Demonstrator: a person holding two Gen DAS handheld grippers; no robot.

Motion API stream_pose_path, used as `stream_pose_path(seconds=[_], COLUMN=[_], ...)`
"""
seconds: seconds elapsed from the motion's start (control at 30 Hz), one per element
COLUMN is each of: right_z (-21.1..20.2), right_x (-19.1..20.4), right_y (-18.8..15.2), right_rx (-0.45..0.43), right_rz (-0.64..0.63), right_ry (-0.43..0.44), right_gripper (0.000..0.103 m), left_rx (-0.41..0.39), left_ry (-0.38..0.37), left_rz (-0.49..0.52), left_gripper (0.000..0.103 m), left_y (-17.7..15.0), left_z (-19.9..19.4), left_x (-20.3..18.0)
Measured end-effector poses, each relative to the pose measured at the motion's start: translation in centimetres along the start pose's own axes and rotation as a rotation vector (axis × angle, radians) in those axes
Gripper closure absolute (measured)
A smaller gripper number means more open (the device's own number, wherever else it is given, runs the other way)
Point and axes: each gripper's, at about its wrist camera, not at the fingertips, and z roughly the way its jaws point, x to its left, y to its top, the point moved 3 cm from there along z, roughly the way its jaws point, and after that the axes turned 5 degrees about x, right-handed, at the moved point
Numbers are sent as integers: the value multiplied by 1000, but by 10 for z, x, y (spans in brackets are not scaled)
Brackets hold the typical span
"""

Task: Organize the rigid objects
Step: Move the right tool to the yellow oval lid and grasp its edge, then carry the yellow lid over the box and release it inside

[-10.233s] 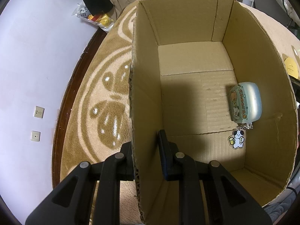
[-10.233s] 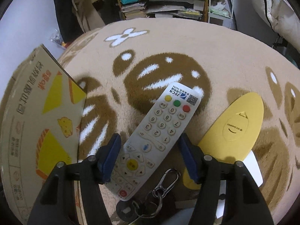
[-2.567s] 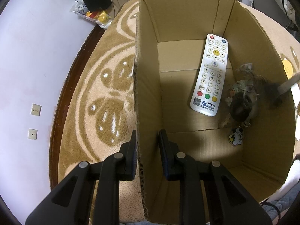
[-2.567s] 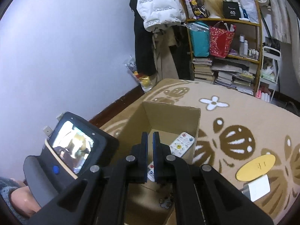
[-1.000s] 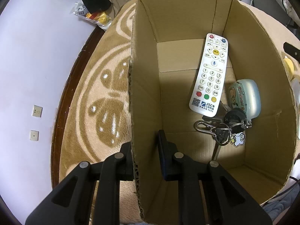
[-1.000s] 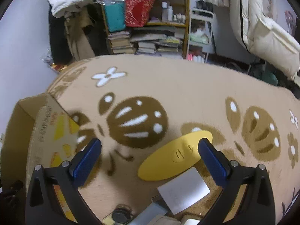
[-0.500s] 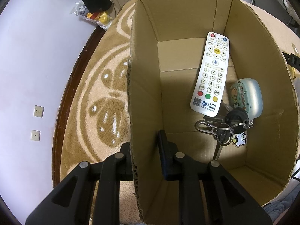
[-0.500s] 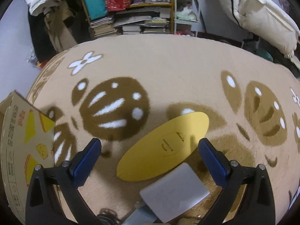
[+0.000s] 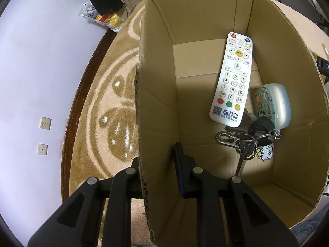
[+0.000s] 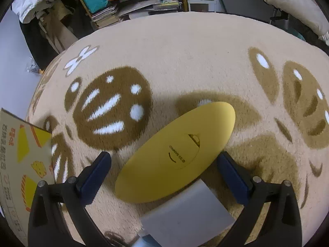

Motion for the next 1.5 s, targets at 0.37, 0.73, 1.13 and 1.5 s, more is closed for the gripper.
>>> stream_pose_path(seconds=[0.37, 0.73, 1.13, 1.5], right_z=[1, 18, -13, -25], right_x=[16, 49, 56, 47], right_y=[11, 2, 0, 5], right_rx=[-5, 51, -151, -115], right_rz=[4, -148, -130, -70], right_ry=[116, -89, -115, 32], right_gripper=[0, 9, 74, 86], left_rx=[14, 19, 20, 15], left_ry=[3, 0, -22, -10], left_rz=[3, 8, -1, 7], left_gripper=[82, 82, 82, 82], left_y=[2, 2, 2, -1], left_z=[3, 7, 9, 6], left_x=[-1, -1, 1, -1])
